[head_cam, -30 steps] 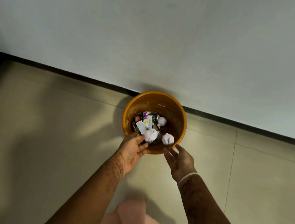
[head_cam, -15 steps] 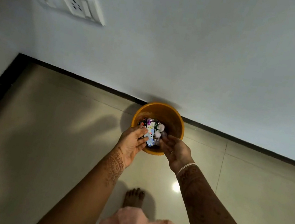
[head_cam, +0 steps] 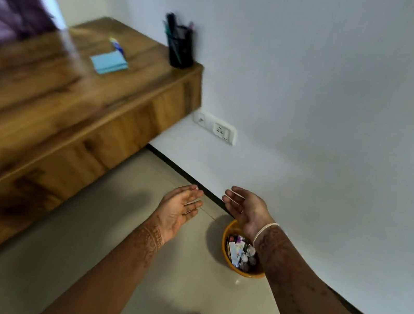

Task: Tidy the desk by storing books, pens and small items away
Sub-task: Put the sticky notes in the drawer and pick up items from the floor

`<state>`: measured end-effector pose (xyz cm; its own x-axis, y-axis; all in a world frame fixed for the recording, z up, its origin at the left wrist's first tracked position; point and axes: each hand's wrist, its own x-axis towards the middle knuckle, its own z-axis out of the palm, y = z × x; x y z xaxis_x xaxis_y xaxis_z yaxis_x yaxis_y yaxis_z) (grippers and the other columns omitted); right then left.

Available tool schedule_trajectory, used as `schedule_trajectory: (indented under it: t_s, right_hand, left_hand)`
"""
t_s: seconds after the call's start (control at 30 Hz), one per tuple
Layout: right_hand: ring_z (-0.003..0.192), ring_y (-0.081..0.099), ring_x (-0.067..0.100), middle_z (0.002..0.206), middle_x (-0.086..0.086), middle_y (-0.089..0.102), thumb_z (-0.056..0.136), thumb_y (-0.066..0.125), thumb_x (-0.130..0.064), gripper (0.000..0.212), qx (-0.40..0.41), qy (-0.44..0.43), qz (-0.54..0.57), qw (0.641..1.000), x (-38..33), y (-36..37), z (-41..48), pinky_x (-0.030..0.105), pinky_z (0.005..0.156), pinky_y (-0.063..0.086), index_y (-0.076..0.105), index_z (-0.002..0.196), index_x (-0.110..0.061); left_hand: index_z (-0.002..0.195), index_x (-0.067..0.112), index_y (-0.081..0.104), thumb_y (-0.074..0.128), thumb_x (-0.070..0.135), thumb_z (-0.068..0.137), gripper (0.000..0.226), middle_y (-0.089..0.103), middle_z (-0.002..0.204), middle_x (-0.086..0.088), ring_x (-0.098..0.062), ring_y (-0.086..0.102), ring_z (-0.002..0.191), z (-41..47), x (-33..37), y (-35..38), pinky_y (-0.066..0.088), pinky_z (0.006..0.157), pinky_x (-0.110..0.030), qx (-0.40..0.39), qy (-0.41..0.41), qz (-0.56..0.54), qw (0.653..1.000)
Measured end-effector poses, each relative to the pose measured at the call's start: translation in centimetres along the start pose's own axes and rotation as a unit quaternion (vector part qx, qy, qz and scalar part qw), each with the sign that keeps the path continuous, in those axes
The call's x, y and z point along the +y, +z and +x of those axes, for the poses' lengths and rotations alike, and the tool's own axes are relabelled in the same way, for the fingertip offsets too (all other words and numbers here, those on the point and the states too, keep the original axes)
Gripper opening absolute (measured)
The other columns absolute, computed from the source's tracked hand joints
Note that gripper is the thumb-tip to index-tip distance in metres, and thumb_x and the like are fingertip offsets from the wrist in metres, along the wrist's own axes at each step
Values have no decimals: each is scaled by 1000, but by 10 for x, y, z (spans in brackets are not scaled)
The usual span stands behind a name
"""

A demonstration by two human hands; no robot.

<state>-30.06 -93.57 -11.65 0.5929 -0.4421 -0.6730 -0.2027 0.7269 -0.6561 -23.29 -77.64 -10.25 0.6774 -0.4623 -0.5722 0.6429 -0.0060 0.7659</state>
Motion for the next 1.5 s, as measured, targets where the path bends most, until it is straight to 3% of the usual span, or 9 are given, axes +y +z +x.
schedule_trajectory:
  t_s: [0.4,0.6,0.8,0.97,1.07,1.17,1.23,1.37,1.5]
  right_hand:
    - [78,63,21,88,10,66,99,42,-10,19,-182,46,-164,969,94,149,-118,26,68,51,59,93,-6]
    - [77,62,22,86,11,64,101,42,-13,22,-257,112,-224,933,178,232,-169,27,67,51,58,87,-6]
    - [77,64,23,87,13,66,100,41,-13,21,-303,162,-269,900,279,304,-203,29,70,52,59,93,-6]
    - [53,67,19,59,8,68,99,40,-11,24,-287,216,-277,891,364,350,-223,21,46,54,58,84,-6]
    - [62,63,23,73,11,58,98,41,-7,23,-259,236,-266,898,402,373,-227,22,42,53,54,79,-5]
    - [43,62,20,71,10,48,98,41,-3,22,-213,238,-250,914,436,396,-220,24,40,52,52,79,-3]
    - [52,57,22,73,11,47,98,38,-1,19,-182,228,-232,928,453,407,-214,26,46,55,52,84,-3]
    - [68,45,22,85,11,43,101,38,-11,17,-130,208,-217,945,484,419,-201,38,92,50,50,91,-5]
    - [71,49,23,84,12,49,102,39,-32,28,-108,194,-197,955,511,426,-196,33,69,50,49,112,-8]
  left_hand:
    - [124,6,59,53,13,97,29,67,121,-11,-28,62,113,-200,32,-172,46,100,-38,174,145,-94,969]
    - [121,2,61,53,7,96,26,68,116,-16,-22,65,95,-286,4,-261,50,82,-29,312,191,-161,916]
    - [98,13,67,56,4,94,14,70,103,-10,-17,60,84,-343,-20,-345,49,74,-24,435,225,-129,862]
    - [98,23,68,58,9,94,17,71,102,2,-14,66,94,-366,-29,-420,49,82,-21,494,216,17,842]
    - [101,25,69,60,7,92,22,70,104,8,-8,66,98,-365,-29,-460,48,83,-13,506,200,127,829]
    - [114,21,69,56,-1,91,35,61,119,8,-7,58,112,-359,-24,-494,40,92,-8,509,184,294,788]
    - [129,19,62,53,-1,92,43,52,136,2,-13,46,129,-354,-24,-511,34,103,-13,509,189,396,740]
    - [138,19,53,58,2,92,50,46,147,-4,-25,33,142,-338,-25,-548,35,114,-43,499,206,538,648]
    - [134,19,58,64,3,87,50,54,141,-2,-23,43,136,-326,-21,-569,38,110,-48,484,231,585,608]
